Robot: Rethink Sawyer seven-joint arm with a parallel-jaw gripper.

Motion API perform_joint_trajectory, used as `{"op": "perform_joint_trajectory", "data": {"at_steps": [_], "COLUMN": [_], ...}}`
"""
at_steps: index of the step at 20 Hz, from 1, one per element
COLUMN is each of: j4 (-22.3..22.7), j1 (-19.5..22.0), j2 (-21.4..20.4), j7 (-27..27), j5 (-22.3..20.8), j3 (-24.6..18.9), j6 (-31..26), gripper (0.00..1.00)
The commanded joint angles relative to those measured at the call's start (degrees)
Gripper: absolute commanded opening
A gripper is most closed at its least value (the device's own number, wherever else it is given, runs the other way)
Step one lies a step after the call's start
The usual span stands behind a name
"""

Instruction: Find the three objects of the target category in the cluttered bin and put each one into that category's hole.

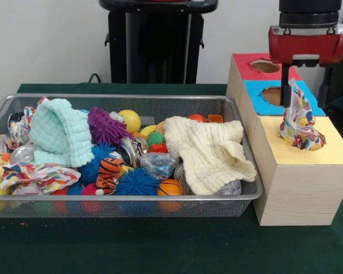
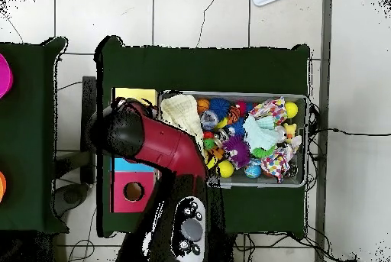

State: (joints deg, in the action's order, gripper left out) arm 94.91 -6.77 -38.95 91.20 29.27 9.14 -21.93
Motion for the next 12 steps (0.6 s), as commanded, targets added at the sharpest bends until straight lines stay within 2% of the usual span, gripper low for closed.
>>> {"op": "perform_joint_trajectory", "data": {"at_steps": [1,10,12], "j4": [4.88,6.29,7.17], "j1": [2.48,5.81,7.08], "j2": [-1.76,-4.57,-4.74], "j7": [9.61,4.49,3.23], "j5": [-1.95,-6.51,-7.33], "j3": [-1.96,-1.06,-1.56], "j6": [-11.73,-14.95,-13.89], "gripper": [1.00,1.00,1.00]}}
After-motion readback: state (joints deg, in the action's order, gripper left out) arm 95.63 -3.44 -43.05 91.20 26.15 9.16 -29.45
